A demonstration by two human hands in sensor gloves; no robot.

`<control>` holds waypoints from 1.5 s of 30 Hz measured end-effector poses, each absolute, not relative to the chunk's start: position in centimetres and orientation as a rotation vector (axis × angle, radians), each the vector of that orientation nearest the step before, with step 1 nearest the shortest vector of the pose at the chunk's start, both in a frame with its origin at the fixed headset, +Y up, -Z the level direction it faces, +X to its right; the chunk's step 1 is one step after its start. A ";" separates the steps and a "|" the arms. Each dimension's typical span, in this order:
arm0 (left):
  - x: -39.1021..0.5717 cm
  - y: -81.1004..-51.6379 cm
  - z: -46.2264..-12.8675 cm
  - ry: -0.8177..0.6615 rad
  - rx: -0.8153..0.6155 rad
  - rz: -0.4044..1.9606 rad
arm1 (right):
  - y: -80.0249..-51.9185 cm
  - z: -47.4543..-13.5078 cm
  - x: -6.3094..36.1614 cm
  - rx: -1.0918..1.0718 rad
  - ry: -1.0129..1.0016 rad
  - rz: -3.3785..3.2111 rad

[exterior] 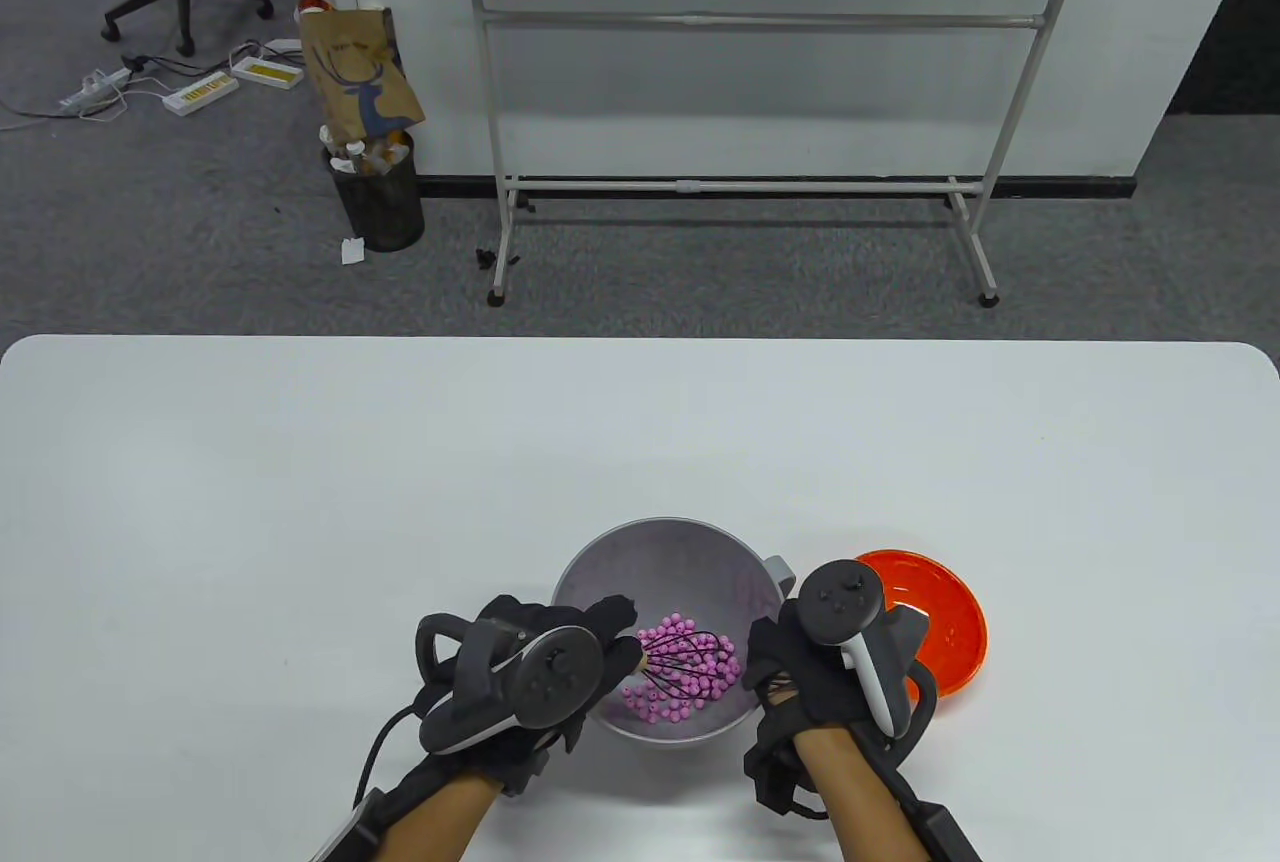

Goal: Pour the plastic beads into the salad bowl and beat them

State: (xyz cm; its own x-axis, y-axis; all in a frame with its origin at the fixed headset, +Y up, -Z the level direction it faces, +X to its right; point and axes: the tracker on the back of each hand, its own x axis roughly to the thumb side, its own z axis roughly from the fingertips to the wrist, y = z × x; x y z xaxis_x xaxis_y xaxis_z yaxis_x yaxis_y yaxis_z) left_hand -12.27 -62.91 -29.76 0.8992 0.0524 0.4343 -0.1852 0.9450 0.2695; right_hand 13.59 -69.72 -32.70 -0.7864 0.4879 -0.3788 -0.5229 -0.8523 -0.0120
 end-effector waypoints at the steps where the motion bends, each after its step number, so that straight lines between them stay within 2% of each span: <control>1: -12.3 -63.0 -29.8 -0.424 0.308 0.101 | -69.7 -32.7 13.6 -0.506 0.126 2.547; 10: -13.2 -61.7 -29.8 -0.383 0.333 -0.061 | -69.7 -32.7 13.6 -0.506 0.128 2.547; 14: -12.7 -61.0 -29.4 -0.384 0.237 -0.110 | -69.7 -32.7 13.6 -0.503 0.128 2.546; 17: -12.2 -60.2 -28.9 -0.443 0.151 -0.114 | -69.7 -32.7 13.6 -0.501 0.129 2.542; 21: -12.1 -59.9 -28.5 -0.516 0.070 -0.004 | -69.7 -32.7 13.6 -0.502 0.130 2.544; 27: -11.4 -61.6 -29.0 -0.525 0.141 0.073 | -69.7 -32.7 13.6 -0.505 0.127 2.545; 34: -11.9 -62.7 -29.6 -0.426 0.281 0.030 | -69.7 -32.7 13.6 -0.507 0.127 2.548; 45: -12.6 -61.4 -29.6 -0.383 0.272 -0.098 | -69.7 -32.7 13.6 -0.511 0.132 2.549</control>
State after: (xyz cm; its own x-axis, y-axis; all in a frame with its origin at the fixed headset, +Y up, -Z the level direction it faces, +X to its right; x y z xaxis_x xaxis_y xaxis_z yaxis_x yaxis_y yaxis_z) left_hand -12.56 -61.42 -29.58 0.9235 -0.1452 0.3550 0.0432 0.9590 0.2800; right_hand 13.57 -69.67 -32.73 -0.7869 0.4835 -0.3833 -0.5204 -0.8539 -0.0087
